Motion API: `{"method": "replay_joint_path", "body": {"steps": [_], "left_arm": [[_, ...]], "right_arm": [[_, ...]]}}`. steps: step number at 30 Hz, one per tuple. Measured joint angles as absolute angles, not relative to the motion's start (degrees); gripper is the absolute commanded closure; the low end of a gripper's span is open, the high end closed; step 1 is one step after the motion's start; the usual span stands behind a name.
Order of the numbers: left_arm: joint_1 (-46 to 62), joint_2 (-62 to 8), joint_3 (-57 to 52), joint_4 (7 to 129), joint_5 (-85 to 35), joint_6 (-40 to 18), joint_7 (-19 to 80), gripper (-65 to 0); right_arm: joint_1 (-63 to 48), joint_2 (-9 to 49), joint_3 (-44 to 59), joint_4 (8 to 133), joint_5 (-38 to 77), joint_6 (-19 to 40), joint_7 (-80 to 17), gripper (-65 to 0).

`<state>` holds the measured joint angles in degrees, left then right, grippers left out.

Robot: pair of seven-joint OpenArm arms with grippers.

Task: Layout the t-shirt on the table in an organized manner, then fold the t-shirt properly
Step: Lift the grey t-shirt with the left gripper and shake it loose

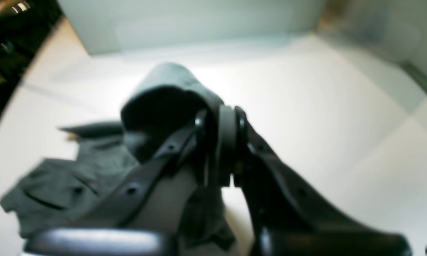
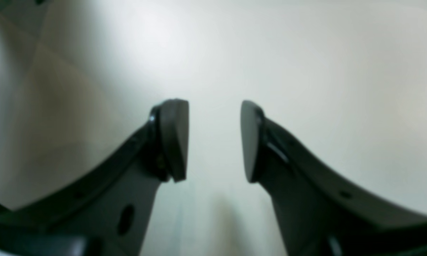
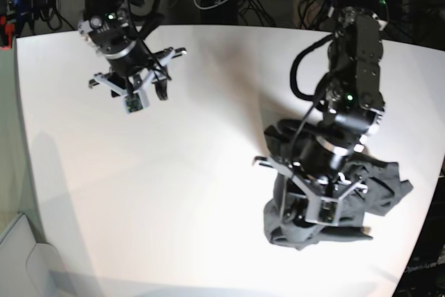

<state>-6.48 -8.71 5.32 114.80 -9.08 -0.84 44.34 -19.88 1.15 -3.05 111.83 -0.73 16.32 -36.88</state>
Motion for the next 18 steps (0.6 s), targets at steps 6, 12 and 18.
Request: {"method": "replay_joint_path", "body": {"steps": [6,12,18], "left_arm": [[1.0,-9.4,9.6,114.8,-9.1,-0.7,44.4,-1.0],[7.1,-12.3,9.5,114.8,-9.5,-1.1,44.2,-20.0],[11.0,-15.3,9.2,114.8,-9.5,-1.3,43.5,-47.7]], "right_arm": [[-19.5,2.1,-3.0,111.8,-0.8,16.3,-36.9,-25.1],[-19.4,2.2,-3.0,111.8,-0.9,16.3,-36.7,-25.1],[-19.4,2.4,-3.0,111.8,-0.9,16.3,-36.8,-25.1]]}}
